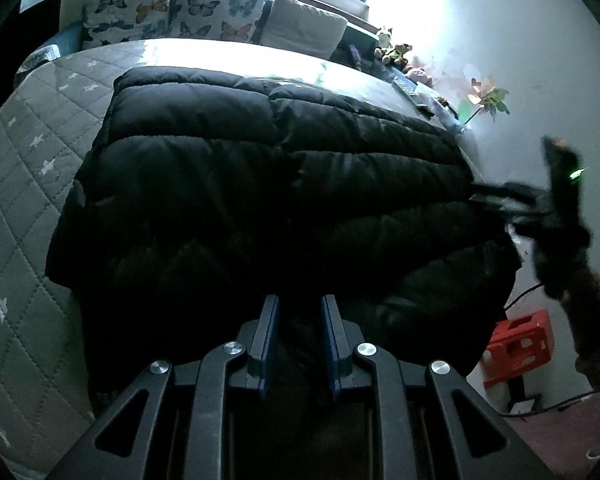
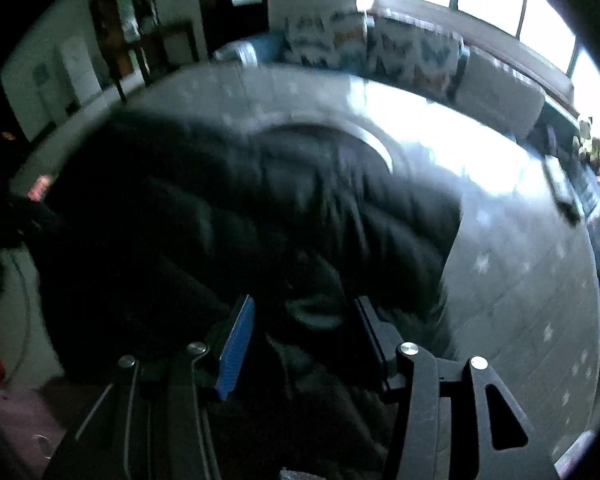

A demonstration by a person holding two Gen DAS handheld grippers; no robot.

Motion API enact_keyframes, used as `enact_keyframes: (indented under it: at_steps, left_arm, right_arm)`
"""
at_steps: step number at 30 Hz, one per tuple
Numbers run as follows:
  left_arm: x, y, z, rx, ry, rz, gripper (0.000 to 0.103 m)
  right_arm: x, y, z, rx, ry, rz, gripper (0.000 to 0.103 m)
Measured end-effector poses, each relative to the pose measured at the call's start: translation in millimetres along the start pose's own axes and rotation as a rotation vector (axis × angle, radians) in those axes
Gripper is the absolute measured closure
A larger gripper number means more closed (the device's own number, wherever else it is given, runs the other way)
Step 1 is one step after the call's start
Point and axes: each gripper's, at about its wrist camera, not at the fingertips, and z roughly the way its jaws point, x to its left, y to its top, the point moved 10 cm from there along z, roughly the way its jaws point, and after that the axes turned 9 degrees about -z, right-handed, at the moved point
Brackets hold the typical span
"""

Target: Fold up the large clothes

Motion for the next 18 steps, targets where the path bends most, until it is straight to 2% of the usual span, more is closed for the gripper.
enact_keyframes:
  at_steps: [5, 9, 12, 15, 18]
  left_arm:
    - [-6.3, 5.3, -11.0, 0.016, -0.002, -0.025, 0.08]
    - [-10.9, 21.0, -43.8, -0.059, 0.028, -0.002, 0.08]
    - [-3.7, 36.8, -62.3, -0.123, 0.053, -0.02, 0.08]
    - [25.9, 55.4, -72.1, -0.159, 0.096, -0.104, 0.08]
    - [45.5, 62.7, -74.5, -0.161, 0.08, -0.175, 0.08]
  right_arm:
    - [2.3, -3.5, 2.8, -0.016, 0.001, 0.0, 0.046]
    - [4.1, -6.0, -0.3, -0.013, 0.008, -0.014, 0.045]
    - [3.3, -9.4, -1.8, -0.018, 0.011, -0.007, 0.045]
    - [2.8, -9.1, 0.5, -0.022, 0.009, -0.008, 0.045]
    - [1.7, -10.2, -0.1, -0.026, 0.013, -0.008, 0.045]
